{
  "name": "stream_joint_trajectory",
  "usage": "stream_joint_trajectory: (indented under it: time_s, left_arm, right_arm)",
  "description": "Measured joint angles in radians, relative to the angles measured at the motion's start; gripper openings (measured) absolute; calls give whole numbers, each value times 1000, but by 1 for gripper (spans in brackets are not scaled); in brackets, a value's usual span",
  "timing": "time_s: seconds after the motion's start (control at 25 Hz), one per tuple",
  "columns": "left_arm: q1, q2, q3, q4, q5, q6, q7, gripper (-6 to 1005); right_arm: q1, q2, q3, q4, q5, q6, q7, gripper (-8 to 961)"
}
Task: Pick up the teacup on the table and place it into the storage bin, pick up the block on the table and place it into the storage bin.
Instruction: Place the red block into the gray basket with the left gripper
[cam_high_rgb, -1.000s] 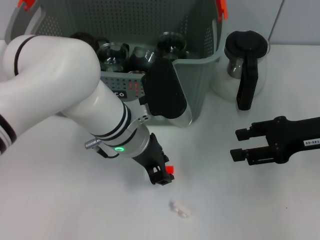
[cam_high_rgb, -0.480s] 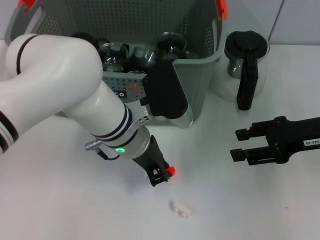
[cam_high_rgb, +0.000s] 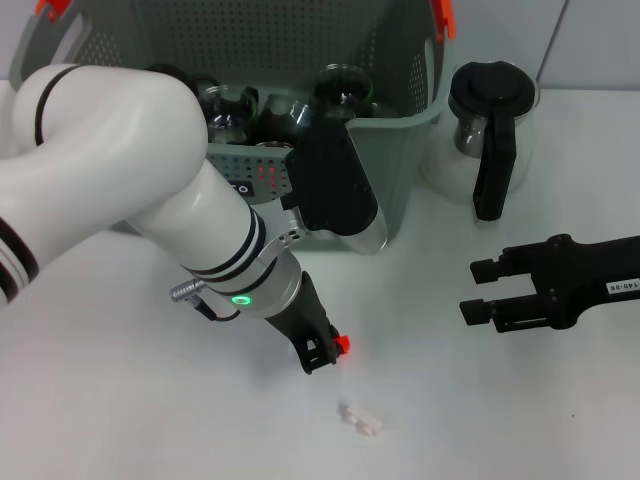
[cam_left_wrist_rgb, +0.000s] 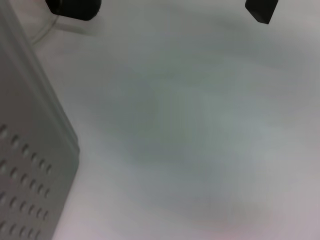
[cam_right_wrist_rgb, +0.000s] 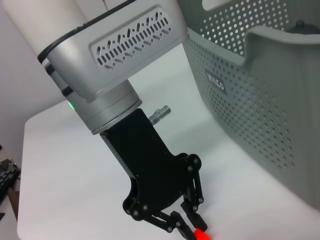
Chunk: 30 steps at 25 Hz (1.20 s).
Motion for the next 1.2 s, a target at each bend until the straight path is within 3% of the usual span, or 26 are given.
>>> stream_joint_trajectory:
  time_s: [0.32,0.48,0.68,0.92,1.04,1.12,1.2]
  left_arm:
    - [0,1,-23,25,-7,49,-2,105]
    - [5,4,-102,106,-33,164,27,118]
    - [3,9,-307,185,-135,371,131,134]
    - [-43,28,-690,265,-321,629,236,154]
    - [-73,58,-817,278,-362,610,229,163]
    - [-82,68,-842,276,-364,583,222,170]
    - [-108,100,-865,230,-347,422,192,176]
  right_arm:
    - [-7,0,2,-2,0,-6,0,700]
    - [-7,0,2,-6,0,-8,0,700]
    - [-7,3,2,-7,0,-8,0,699]
    - [-7,4,1,-8,0,-8,0,699]
    - [-6,5,0,-9,0,-9,0,700]
    - [-6,5,1,-9,0,-9,0,701]
    - [-5,5,2,-9,0,-10,0,701]
